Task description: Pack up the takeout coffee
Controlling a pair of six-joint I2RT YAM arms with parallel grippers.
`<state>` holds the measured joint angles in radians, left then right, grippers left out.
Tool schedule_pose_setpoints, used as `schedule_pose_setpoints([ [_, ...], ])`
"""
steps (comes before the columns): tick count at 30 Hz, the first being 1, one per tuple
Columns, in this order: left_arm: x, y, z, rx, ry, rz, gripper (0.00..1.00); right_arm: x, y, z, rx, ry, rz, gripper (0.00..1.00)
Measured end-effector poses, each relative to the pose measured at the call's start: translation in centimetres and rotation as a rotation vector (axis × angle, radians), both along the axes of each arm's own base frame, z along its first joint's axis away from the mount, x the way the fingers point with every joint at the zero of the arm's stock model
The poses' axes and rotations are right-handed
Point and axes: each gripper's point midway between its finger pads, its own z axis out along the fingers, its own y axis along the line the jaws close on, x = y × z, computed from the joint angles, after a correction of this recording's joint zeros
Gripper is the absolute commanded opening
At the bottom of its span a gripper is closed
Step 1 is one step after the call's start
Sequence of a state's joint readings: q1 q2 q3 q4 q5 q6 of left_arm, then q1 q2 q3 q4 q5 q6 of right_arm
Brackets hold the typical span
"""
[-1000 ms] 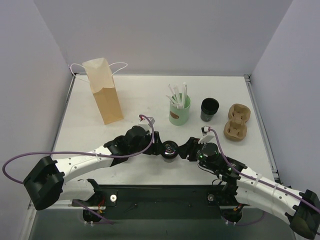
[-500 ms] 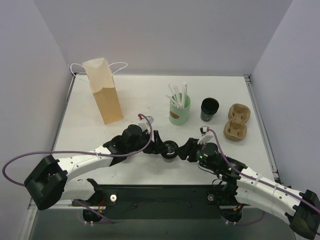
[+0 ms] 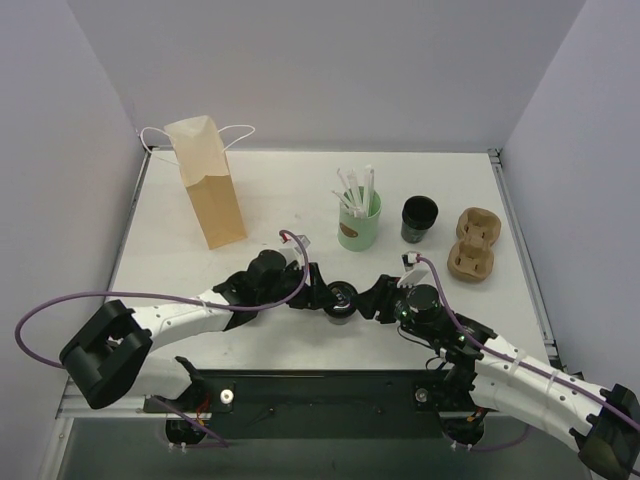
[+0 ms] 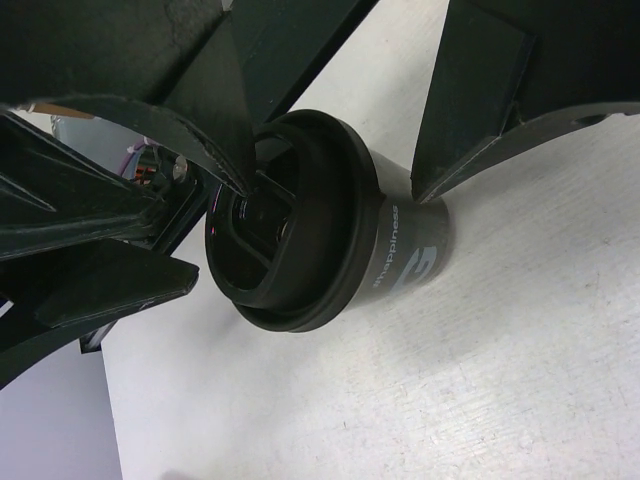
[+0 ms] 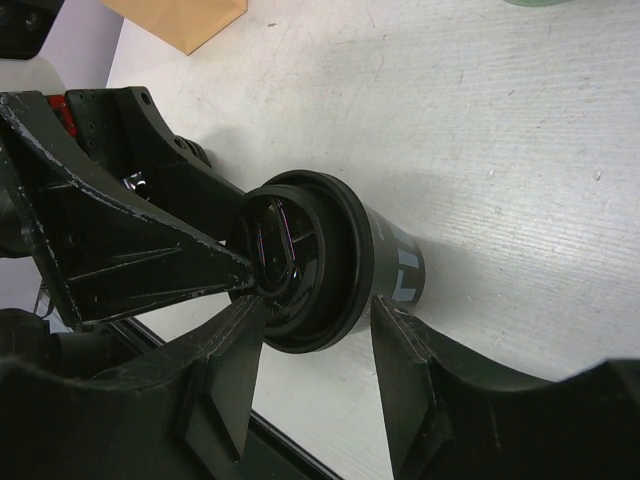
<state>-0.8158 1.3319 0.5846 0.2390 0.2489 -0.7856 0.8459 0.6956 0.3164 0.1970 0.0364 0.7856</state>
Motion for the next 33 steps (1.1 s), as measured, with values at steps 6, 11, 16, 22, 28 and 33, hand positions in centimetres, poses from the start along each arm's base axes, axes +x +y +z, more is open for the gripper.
schedule_pose_setpoints([
  [6, 0.2, -0.2, 0.0, -0.023, 0.013, 0.001, 0.73, 0.0, 0.0, 0.0, 0.001, 0.002, 0.002, 0.47],
  [11, 0.6, -0.4, 0.5, -0.05, 0.008, 0.013, 0.72, 0.1, -0.1, 0.0, 0.003, 0.005, 0.002, 0.47],
  [16, 0.7, -0.7, 0.4, -0.063, 0.02, 0.012, 0.67, 0.1, -0.1, -0.2, -0.001, 0.011, 0.001, 0.47],
  [22, 0.7, -0.9, -0.1, -0.081, 0.034, 0.018, 0.61, 0.1, -0.1, -0.7, -0.002, 0.032, 0.014, 0.47],
  [28, 1.0, -1.1, -0.1, -0.103, 0.021, 0.02, 0.56, 1.1, -1.2, -1.1, 0.021, 0.083, 0.004, 0.47],
  [33, 1.3, -1.2, -0.1, -0.115, 0.009, 0.023, 0.55, 1.5, -1.8, -1.4, 0.047, 0.123, 0.016, 0.44],
])
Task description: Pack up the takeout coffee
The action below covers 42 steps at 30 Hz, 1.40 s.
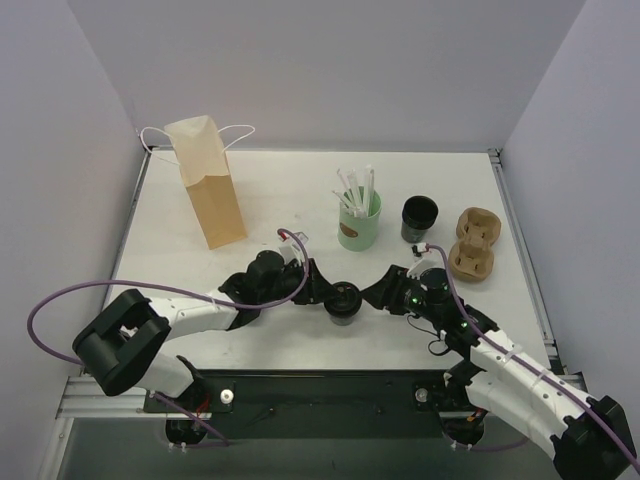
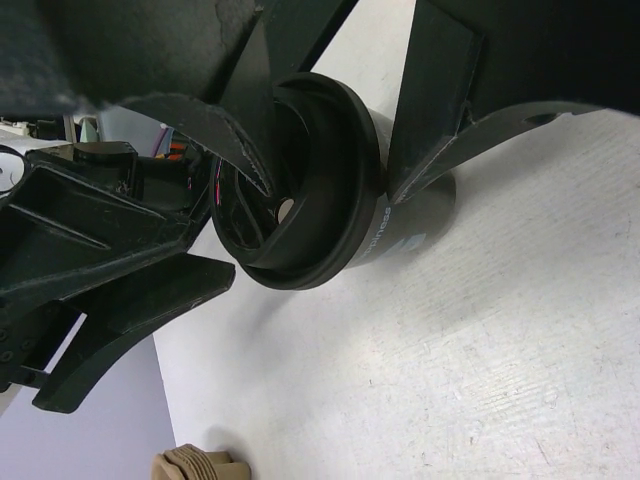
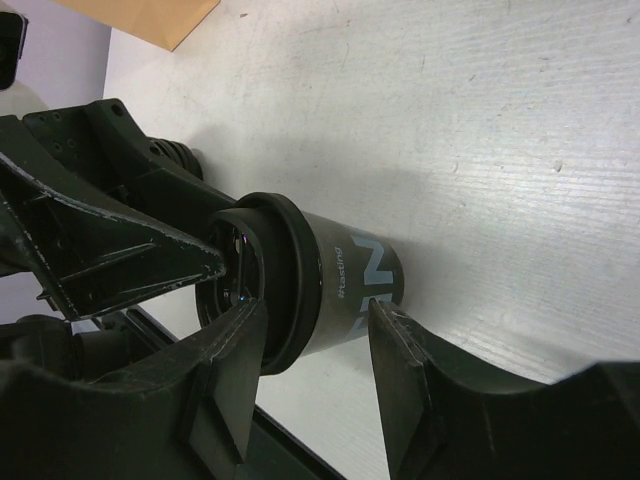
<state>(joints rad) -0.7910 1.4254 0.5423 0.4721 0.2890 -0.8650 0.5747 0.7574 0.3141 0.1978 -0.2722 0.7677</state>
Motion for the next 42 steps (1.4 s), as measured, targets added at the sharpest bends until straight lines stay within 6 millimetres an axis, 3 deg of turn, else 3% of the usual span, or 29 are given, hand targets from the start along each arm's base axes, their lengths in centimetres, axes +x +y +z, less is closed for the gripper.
schedule_pose_setpoints([
  [9, -0.1, 0.1, -0.1, -0.038, -0.01, 0.01, 0.54, -0.7, 0.8, -0.4, 0.061, 0.028, 0.064, 0.43],
  [18, 0.2, 0.3, -0.3, -0.05, -0.018, 0.053, 0.52, -0.2, 1.8, -0.4, 0.149, 0.025, 0.065, 0.29],
  [27, -0.2, -0.2, -0.3, -0.052, -0.04, 0.086, 0.5, -0.4, 1.2, -1.0, 0.224, -0.02, 0.02, 0.2],
  [42, 0.1, -0.6, -0.6, -0.091, -0.037, 0.158, 0.49, 1.4, 0.6, -0.9, 0.244, -0.062, -0.074, 0.19],
])
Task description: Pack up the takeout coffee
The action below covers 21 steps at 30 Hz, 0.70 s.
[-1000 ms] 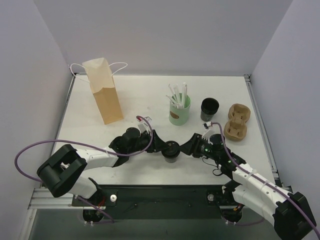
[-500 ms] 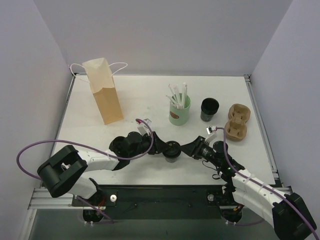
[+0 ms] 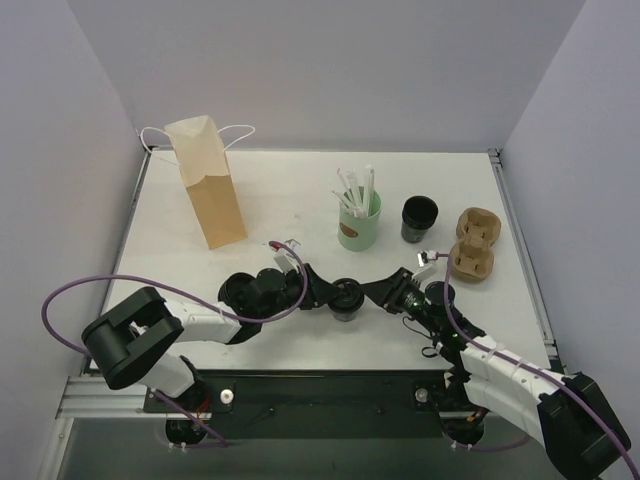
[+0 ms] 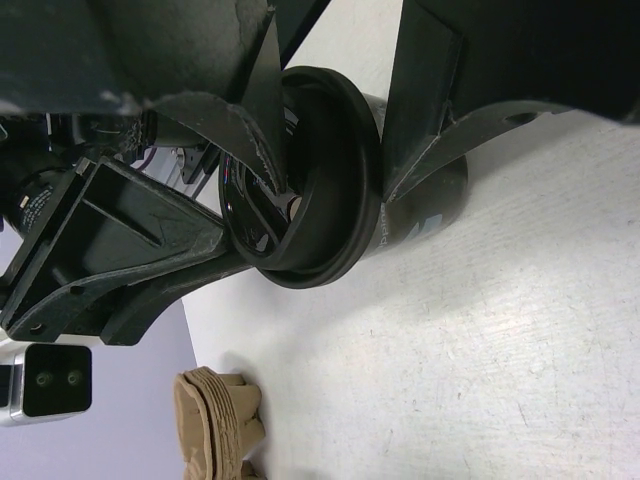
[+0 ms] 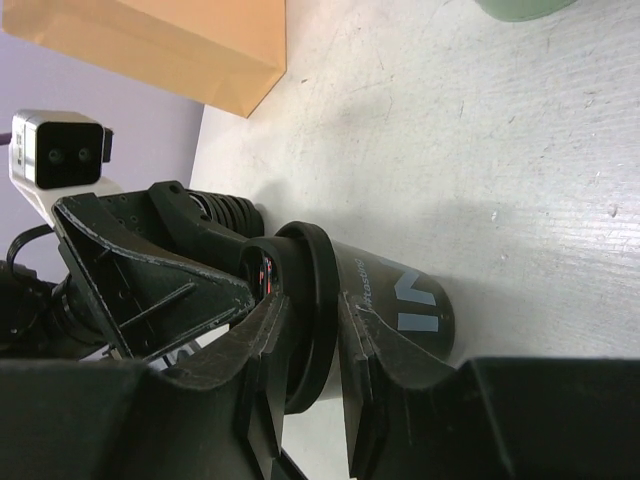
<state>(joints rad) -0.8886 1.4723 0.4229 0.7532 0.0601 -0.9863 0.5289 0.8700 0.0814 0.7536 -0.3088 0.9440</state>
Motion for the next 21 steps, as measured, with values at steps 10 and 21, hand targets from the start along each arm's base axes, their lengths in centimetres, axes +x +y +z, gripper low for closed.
schedule_pose_setpoints([
  [10, -0.1, -0.3, 0.1, -0.002, -0.009, 0.003, 0.49, -0.6, -0.7, 0.2, 0.004, 0.014, -0.026, 0.27],
  [21, -1.2, -1.1, 0.3, 0.039, -0.007, -0.041, 0.49, -2.6, -2.3, -1.0, -0.101, 0.053, -0.012, 0.36],
])
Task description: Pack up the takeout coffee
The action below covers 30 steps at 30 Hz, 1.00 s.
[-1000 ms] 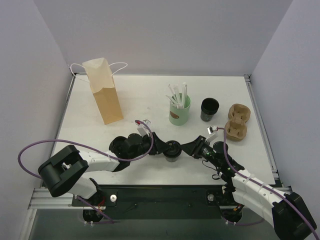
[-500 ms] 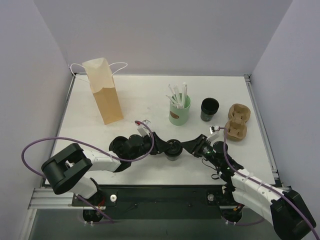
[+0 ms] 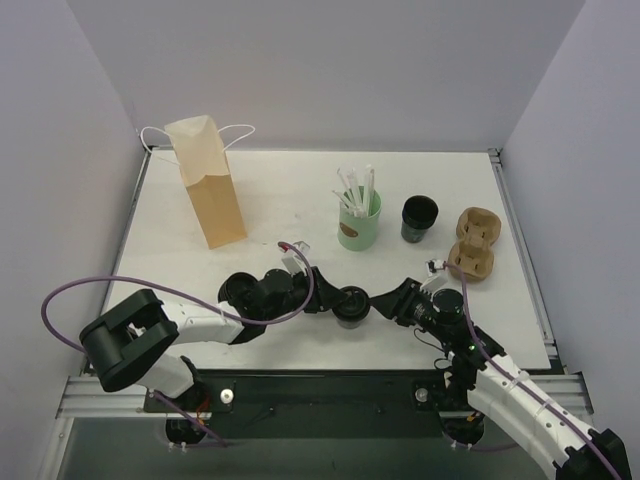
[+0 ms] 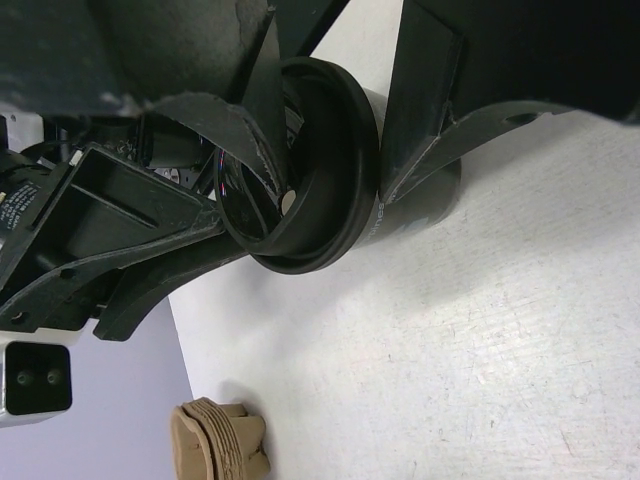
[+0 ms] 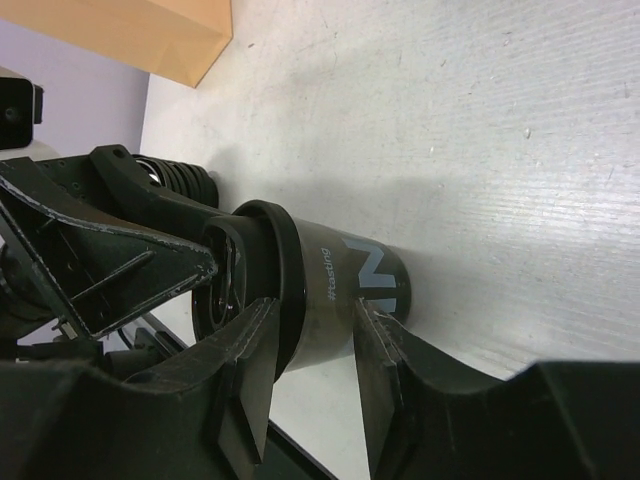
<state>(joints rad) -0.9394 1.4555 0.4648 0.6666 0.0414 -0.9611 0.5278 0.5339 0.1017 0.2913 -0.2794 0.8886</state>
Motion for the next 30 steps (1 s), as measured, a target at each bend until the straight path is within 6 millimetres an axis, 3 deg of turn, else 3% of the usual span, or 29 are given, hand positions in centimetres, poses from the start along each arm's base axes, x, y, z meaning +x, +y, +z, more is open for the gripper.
schedule_pose_setpoints([
  [14, 0.1, 0.0, -0.1, 0.012, 0.0, 0.007, 0.49, 0.6, 0.4, -0.1, -0.007, 0.009, 0.009, 0.32],
  [30, 0.0, -0.4, -0.2, 0.007, -0.009, 0.029, 0.47, 1.1, 0.6, 0.4, 0.066, 0.0, -0.023, 0.14],
])
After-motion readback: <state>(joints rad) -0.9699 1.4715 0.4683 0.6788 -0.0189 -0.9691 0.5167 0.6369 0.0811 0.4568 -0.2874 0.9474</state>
